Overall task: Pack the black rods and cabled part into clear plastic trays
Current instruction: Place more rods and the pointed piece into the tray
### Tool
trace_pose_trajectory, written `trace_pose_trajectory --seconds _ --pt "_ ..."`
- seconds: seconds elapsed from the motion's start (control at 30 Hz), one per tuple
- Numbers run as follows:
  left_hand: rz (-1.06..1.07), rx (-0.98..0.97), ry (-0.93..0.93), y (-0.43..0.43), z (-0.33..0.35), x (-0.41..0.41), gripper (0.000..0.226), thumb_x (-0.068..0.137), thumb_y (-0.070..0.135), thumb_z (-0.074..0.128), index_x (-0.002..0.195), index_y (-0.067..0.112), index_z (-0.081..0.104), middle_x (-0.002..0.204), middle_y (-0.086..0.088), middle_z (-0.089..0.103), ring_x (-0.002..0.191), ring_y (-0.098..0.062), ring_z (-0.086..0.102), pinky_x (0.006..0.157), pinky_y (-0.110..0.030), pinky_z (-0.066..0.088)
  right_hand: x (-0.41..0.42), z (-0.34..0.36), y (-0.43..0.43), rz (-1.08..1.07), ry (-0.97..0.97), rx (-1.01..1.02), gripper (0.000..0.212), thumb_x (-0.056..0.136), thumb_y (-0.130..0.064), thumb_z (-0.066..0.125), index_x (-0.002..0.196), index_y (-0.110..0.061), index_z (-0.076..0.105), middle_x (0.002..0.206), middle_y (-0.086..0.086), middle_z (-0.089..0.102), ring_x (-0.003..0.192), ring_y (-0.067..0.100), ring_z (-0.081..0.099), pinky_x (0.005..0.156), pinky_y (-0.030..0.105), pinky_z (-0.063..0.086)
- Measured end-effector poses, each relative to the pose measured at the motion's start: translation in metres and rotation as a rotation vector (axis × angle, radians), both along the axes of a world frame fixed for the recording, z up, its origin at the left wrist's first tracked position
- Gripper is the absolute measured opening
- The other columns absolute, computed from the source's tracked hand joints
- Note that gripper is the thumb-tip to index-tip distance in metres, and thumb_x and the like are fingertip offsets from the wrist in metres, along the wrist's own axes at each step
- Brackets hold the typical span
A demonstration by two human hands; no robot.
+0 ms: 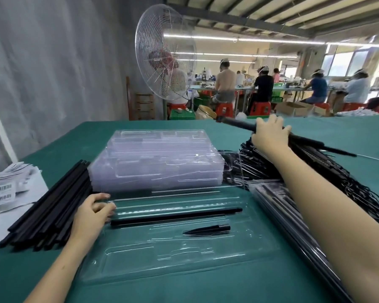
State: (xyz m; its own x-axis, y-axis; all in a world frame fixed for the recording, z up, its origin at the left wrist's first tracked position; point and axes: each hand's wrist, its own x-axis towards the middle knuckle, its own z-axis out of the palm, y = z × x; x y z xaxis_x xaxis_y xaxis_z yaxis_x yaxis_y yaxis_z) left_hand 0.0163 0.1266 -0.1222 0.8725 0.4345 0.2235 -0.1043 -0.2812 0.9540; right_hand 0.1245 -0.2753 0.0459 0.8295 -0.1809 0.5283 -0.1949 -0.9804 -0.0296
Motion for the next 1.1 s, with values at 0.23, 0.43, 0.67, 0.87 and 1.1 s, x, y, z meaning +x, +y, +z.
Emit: trace_pose_trajectory --seconds 0.23,0.43,0.67,0.87,1.1 --pt "0.064 0.079 0.004 -0.008 0.017 -0.006 0.05 0.087 0.012 0.067 0.131 0.01 0.044 0.111 -0.008 0.064 0.096 -0.023 0.061 0.087 -0.038 0.049 -0.007 0.01 0.035 0.298 -0.127 -0.066 0.028 0.095 -0.012 0.045 0.123 -0.012 0.05 0.117 0.012 0.056 0.109 0.033 0.047 0.096 0.052 0.033" --pt "0.207 0.69 -0.31 -0.045 0.062 -0.036 0.056 0.082 0.001 0.066 0.132 0.001 0.041 0.138 -0.022 0.039 0.131 -0.032 0.029 0.109 -0.05 0.03 -0.026 -0.009 0.061 0.368 -0.225 -0.203 0.029 0.089 -0.002 0.046 0.116 -0.013 0.052 0.107 0.009 0.057 0.102 0.029 0.048 0.088 0.045 0.034" --pt "-0.009 1.403 -0.458 -0.144 0.127 -0.02 0.077 0.083 0.042 0.065 0.144 0.007 0.032 0.146 -0.012 0.041 0.136 -0.028 0.036 0.11 -0.05 0.027 -0.058 -0.042 0.092 0.696 -0.284 -0.38 0.021 0.06 -0.008 0.079 0.076 -0.011 0.067 0.069 0.005 0.063 0.062 0.024 0.06 0.061 0.032 0.048" --pt "-0.136 1.429 -0.086 -0.169 0.113 0.01 0.039 0.099 0.042 0.045 0.126 0.015 0.036 0.12 -0.003 0.057 0.11 -0.023 0.056 0.073 -0.033 0.043 -0.073 -0.06 0.093 0.804 -0.221 -0.322 0.044 0.062 -0.035 0.085 0.084 -0.002 0.066 0.074 0.008 0.064 0.063 0.026 0.062 0.058 0.031 0.052" --pt "-0.165 1.394 -0.035 -0.154 0.122 0.004 0.043 0.097 0.052 0.036 0.114 0.014 0.047 0.111 -0.003 0.058 0.098 -0.024 0.06 0.064 -0.032 0.035 -0.088 -0.045 0.081 0.349 0.035 -0.12 0.078 0.081 -0.035 0.065 0.142 -0.018 0.021 0.142 0.008 0.029 0.131 0.027 0.028 0.107 0.043 0.023"
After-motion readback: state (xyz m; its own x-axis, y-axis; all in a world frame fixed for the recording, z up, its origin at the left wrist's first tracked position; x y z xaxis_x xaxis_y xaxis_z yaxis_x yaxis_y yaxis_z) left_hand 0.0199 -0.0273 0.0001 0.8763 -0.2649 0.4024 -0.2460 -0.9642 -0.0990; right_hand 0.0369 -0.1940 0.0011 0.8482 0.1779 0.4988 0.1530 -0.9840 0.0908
